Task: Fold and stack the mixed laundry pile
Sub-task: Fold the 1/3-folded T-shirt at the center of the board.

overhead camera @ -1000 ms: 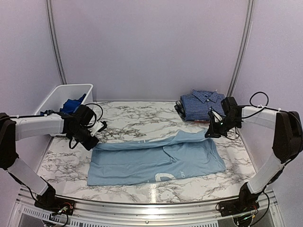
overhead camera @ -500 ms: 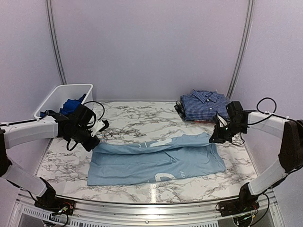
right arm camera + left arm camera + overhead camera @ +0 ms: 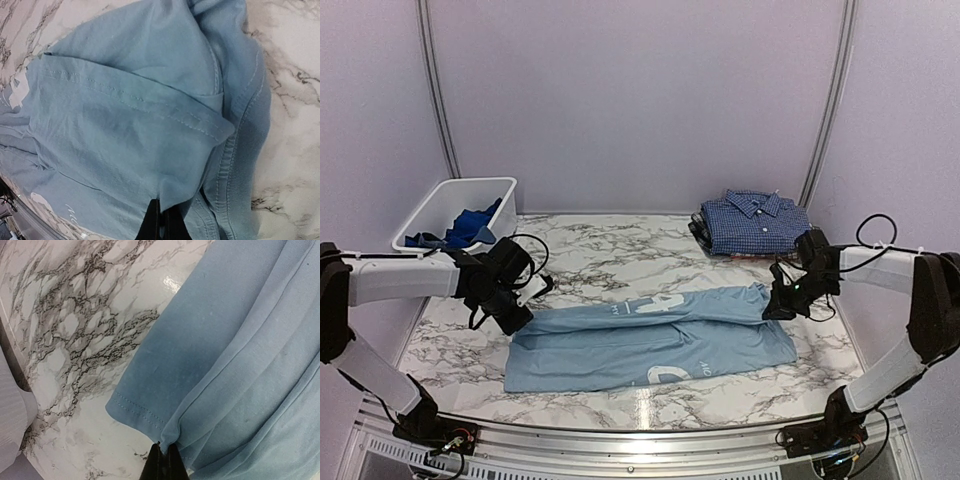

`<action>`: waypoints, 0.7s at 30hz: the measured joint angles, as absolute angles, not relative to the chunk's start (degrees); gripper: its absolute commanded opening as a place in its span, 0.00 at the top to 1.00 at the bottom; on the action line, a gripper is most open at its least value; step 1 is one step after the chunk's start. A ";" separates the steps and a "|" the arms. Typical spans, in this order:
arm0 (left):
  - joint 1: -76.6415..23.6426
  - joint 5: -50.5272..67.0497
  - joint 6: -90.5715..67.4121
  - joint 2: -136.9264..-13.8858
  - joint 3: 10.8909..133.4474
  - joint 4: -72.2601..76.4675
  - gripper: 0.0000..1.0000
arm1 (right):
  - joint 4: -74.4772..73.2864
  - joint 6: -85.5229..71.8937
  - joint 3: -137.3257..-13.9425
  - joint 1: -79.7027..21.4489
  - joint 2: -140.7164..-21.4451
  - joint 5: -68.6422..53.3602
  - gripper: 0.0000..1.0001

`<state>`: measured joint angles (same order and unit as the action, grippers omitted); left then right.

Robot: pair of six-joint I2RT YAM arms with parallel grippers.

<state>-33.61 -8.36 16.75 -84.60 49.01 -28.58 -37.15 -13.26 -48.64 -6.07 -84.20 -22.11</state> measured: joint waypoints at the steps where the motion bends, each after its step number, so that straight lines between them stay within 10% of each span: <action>1: -33.61 -8.58 16.82 -83.94 49.01 -28.60 1.00 | -37.32 -13.28 -49.34 -6.04 -84.03 -21.82 1.00; 7: -33.61 -8.45 17.50 -80.86 49.01 -28.60 0.97 | -37.04 -13.28 -50.02 -5.76 -82.83 -21.34 0.95; 16: -33.61 -7.27 18.41 -79.44 48.99 -29.06 0.04 | -39.57 -12.88 -47.97 -5.61 -81.62 -21.89 0.55; 21: -33.61 -6.39 17.65 -73.23 51.77 -28.99 0.01 | -41.60 -11.49 -53.25 -5.56 -79.26 -21.47 0.55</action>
